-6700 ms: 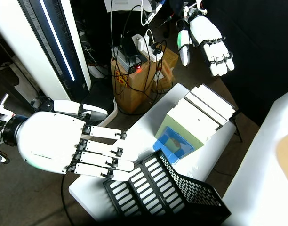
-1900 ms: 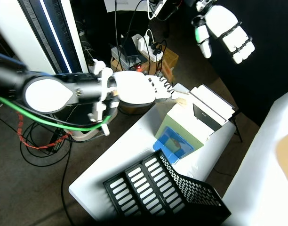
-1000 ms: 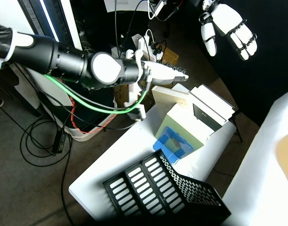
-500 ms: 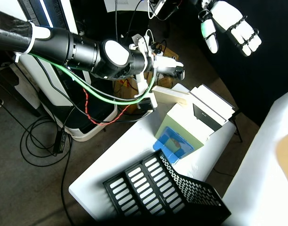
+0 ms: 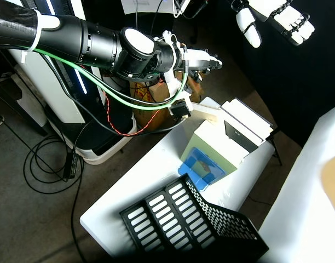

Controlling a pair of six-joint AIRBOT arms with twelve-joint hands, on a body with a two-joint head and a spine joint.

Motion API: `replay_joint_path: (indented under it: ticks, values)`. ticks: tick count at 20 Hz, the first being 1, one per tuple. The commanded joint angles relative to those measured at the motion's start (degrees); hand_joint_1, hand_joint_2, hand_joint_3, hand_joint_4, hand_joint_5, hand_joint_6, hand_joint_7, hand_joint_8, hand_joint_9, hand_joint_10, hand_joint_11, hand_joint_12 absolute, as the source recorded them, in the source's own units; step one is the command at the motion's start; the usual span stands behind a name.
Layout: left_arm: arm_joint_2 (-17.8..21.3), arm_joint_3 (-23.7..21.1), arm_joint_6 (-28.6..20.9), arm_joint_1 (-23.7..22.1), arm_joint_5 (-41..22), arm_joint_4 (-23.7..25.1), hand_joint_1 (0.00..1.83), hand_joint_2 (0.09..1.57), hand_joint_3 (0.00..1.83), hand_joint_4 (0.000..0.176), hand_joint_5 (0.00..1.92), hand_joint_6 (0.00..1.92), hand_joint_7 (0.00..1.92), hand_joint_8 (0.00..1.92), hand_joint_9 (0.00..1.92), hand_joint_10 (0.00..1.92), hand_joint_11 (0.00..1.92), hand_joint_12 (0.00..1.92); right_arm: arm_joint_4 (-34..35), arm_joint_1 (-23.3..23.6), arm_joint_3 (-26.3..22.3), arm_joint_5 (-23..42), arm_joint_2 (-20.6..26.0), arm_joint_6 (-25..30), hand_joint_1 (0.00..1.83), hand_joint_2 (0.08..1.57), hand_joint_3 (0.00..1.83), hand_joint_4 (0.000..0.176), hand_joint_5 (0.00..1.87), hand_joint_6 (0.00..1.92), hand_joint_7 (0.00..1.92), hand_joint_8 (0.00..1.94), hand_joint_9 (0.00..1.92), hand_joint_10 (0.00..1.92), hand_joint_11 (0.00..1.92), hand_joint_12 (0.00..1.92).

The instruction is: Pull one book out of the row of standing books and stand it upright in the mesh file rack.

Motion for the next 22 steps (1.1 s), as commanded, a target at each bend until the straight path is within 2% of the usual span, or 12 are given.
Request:
replay_joint_path:
  ticks: [1, 5, 8, 9, 10, 12, 15, 16, 17, 18, 19, 22]
  values:
    - [0.55, 0.18, -0.07, -0.13, -7.69, -0.43, 0.15, 1.43, 0.01, 0.043, 0.02, 0.0, 0.0, 0.0, 0.0, 0.0, 0.0, 0.0, 1.92, 0.52, -0.4, 1.68, 0.1, -0.61, 1.12, 1.25, 0.0, 0.0, 0.49, 0.02, 0.18, 0.0, 0.0, 0.0, 0.0, 0.0]
    - [0.51, 0.08, -0.07, -0.08, -7.89, -0.42, 0.13, 1.43, 0.0, 0.021, 0.01, 0.0, 0.0, 0.0, 0.0, 0.0, 0.0, 0.0, 4.57, 0.2, -0.15, 1.46, 0.1, -2.46, 1.12, 1.25, 0.0, 0.0, 0.49, 0.02, 0.18, 0.0, 0.0, 0.0, 0.0, 0.0]
    - [0.5, 0.12, -0.08, -0.08, -8.07, -0.38, 0.09, 1.42, 0.0, 0.027, 0.01, 0.0, 0.0, 0.0, 0.0, 0.0, 0.01, 0.0, 5.34, -1.92, 1.4, -0.05, -0.08, -2.6, 1.12, 1.25, 0.0, 0.0, 0.49, 0.02, 0.18, 0.0, 0.0, 0.0, 0.0, 0.0]
    - [0.45, 0.18, -0.09, -0.08, -8.1, -0.25, 0.08, 1.43, 0.0, 0.02, 0.01, 0.0, 0.0, 0.0, 0.0, 0.0, 0.0, 0.0, 5.34, -2.32, 1.97, -0.88, -0.5, -2.92, 1.12, 1.24, 0.0, 0.0, 0.49, 0.02, 0.18, 0.0, 0.0, 0.0, 0.0, 0.0]
    - [0.35, 0.33, -0.24, -0.08, -8.06, -0.08, 0.08, 1.44, 0.01, 0.0, 0.0, 0.0, 0.0, 0.0, 0.0, 0.0, 0.01, 0.01, 5.34, -2.55, 2.59, -1.45, -0.98, -3.02, 1.12, 1.24, 0.0, 0.0, 0.49, 0.02, 0.18, 0.0, 0.0, 0.0, 0.0, 0.0]
    - [0.01, 0.71, -0.65, -0.1, -8.04, 0.16, 0.05, 1.44, 0.0, 0.0, 0.0, 0.0, 0.0, 0.0, 0.0, 0.0, 0.01, 0.01, 5.34, -2.84, 4.06, -2.55, -1.9, -3.02, 1.12, 1.24, 0.0, 0.0, 0.49, 0.02, 0.18, 0.0, 0.0, 0.0, 0.0, 0.0]
    - [-0.46, 1.53, -1.56, -0.44, -7.96, 0.98, 0.04, 1.42, 0.0, 0.018, 0.01, 0.0, 0.0, 0.0, 0.0, 0.0, 0.0, 0.0, 5.33, -2.91, 4.99, -2.84, -2.17, -3.23, 1.12, 1.24, 0.0, 0.0, 0.49, 0.02, 0.18, 0.0, 0.0, 0.0, 0.0, 0.0]
    - [-0.7, 1.87, -1.6, -0.93, -7.66, 1.41, 0.04, 1.42, 0.0, 0.018, 0.01, 0.0, 0.0, 0.0, 0.0, 0.0, 0.0, 0.0, 5.33, -2.91, 5.24, -2.85, -2.17, -3.33, 1.12, 1.24, 0.0, 0.0, 0.49, 0.02, 0.18, 0.0, 0.0, 0.0, 0.0, 0.0]
    - [-1.03, 2.26, -1.62, -1.5, -7.3, 2.0, 0.02, 1.41, 0.0, 0.042, 0.01, 0.0, 0.0, 0.0, 0.0, 0.0, 0.0, 0.0, 5.34, -2.91, 5.51, -2.9, -2.17, -3.33, 1.12, 1.24, 0.0, 0.0, 0.49, 0.02, 0.18, 0.0, 0.0, 0.0, 0.0, 0.0]
    - [-1.34, 2.63, -1.66, -2.39, -6.89, 2.81, 0.02, 1.4, 0.0, 0.05, 0.0, 0.0, 0.0, 0.0, 0.0, 0.0, 0.0, 0.0, 5.35, -2.9, 5.88, -3.05, -2.17, -3.33, 1.12, 1.24, 0.0, 0.0, 0.49, 0.01, 0.18, 0.0, 0.0, 0.0, 0.0, 0.0]
    - [-1.56, 2.92, -1.66, -3.2, -6.54, 3.49, 0.01, 1.4, 0.0, 0.044, 0.0, 0.0, 0.0, 0.0, 0.0, 0.0, 0.0, 0.0, 5.35, -2.9, 6.1, -3.19, -2.17, -3.33, 1.12, 1.24, 0.0, 0.0, 0.49, 0.01, 0.18, 0.0, 0.0, 0.0, 0.0, 0.0]
    - [-2.29, 3.7, -1.71, -5.0, -5.52, 5.07, 0.04, 1.39, 0.0, 0.071, 0.0, 0.0, 0.0, 0.0, 0.0, 0.0, 0.0, 0.0, 5.42, -2.9, 6.69, -3.48, -2.68, -3.33, 1.12, 1.24, 0.0, 0.0, 0.49, 0.01, 0.18, 0.0, 0.0, 0.0, 0.0, 0.0]
